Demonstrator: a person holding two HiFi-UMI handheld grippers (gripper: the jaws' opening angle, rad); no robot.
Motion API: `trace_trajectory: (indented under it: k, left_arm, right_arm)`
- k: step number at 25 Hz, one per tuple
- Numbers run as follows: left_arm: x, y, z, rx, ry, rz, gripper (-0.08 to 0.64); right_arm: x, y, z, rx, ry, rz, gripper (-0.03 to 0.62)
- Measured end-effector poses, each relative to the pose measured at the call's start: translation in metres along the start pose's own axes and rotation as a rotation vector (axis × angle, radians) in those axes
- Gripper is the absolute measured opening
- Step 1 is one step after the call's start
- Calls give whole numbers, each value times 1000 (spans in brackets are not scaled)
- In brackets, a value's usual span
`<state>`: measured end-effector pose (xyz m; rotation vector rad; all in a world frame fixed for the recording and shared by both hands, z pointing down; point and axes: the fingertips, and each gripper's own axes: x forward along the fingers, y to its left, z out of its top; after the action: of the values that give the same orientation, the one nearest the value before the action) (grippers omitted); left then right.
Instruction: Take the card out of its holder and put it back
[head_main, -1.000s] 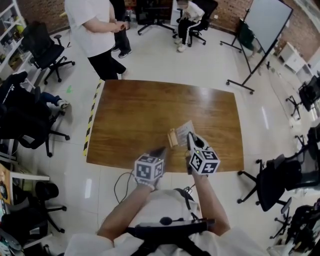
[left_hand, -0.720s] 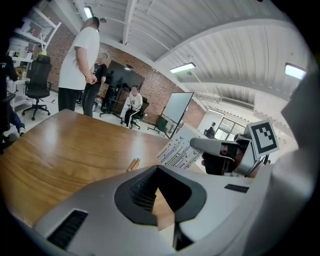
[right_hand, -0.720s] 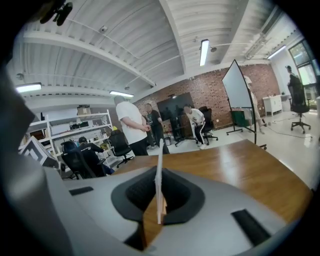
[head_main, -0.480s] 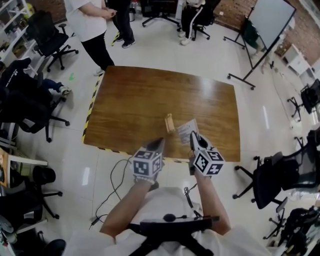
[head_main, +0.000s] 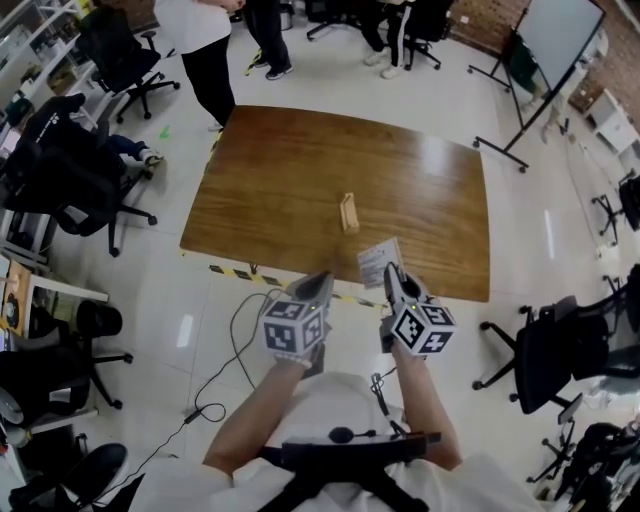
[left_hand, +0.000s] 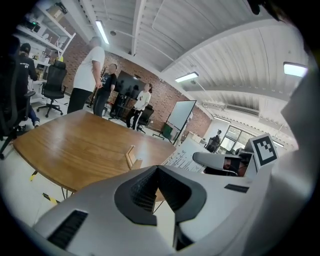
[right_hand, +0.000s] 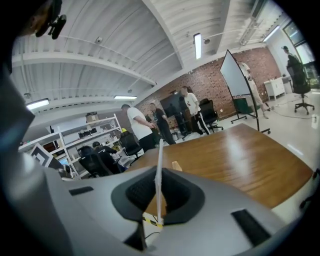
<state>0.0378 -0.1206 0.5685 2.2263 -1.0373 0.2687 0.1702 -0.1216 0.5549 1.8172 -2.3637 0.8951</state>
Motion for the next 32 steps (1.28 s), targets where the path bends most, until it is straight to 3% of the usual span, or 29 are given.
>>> trace_trajectory:
  k: [4, 12, 32]
  left_arm:
    - [-18, -8, -7, 23, -13, 11, -8]
    - [-23, -21, -1, 52, -39, 17, -8]
    - [-7, -22, 16, 71, -61, 16, -8]
  right_arm:
    - [-22, 1, -9, 18, -11, 4, 17]
    - [-45, -5, 15, -9, -70, -7, 17]
    - [-33, -14, 30, -18, -78, -4, 17]
